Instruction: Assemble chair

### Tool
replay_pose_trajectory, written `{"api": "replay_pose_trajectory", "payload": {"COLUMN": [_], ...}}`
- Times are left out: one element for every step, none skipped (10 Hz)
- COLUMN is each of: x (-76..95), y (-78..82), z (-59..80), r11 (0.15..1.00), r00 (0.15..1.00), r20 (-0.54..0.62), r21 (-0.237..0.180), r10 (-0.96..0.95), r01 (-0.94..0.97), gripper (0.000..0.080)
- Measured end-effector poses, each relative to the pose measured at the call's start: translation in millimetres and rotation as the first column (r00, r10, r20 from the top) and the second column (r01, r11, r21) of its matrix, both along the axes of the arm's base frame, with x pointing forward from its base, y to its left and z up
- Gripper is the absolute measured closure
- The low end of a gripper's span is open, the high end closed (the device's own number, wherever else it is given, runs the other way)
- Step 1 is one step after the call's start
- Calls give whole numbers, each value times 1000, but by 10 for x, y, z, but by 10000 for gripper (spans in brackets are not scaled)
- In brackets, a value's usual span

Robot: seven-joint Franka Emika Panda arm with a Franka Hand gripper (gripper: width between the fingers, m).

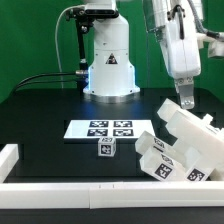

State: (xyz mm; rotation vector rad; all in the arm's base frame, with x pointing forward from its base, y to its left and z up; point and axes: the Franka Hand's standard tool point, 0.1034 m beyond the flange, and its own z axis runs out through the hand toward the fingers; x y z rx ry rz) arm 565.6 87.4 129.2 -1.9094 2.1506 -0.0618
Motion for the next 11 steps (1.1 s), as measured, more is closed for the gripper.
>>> {"api": "replay_pose_trajectory", "payload": {"x": [-3,-4,-4,1,60,124,127,105,98,78,51], "y": [8,11,11,7,-16,-46,-59,-41,-30,-57,-192], "z": [-5,-5,-6,1,52,71,22,-37,-52,-85,-147], "r11": [1000,1000,1000,1000,1000,1000,1000,1000,1000,1000,998], "r00": [1000,1000,1000,1000,1000,1000,1000,1000,1000,999,998], "r20": [-1,-1,-1,-3,-6,0,-5,-14,-17,-21,-21], "r21": [0,0,0,1,11,10,3,-3,-4,-10,-31], "r10": [0,1,1,7,12,10,9,13,16,27,61], "r01": [0,-1,-1,-7,-12,-10,-9,-13,-16,-27,-61], "gripper": [150,150,150,150,150,150,150,150,150,150,150]}}
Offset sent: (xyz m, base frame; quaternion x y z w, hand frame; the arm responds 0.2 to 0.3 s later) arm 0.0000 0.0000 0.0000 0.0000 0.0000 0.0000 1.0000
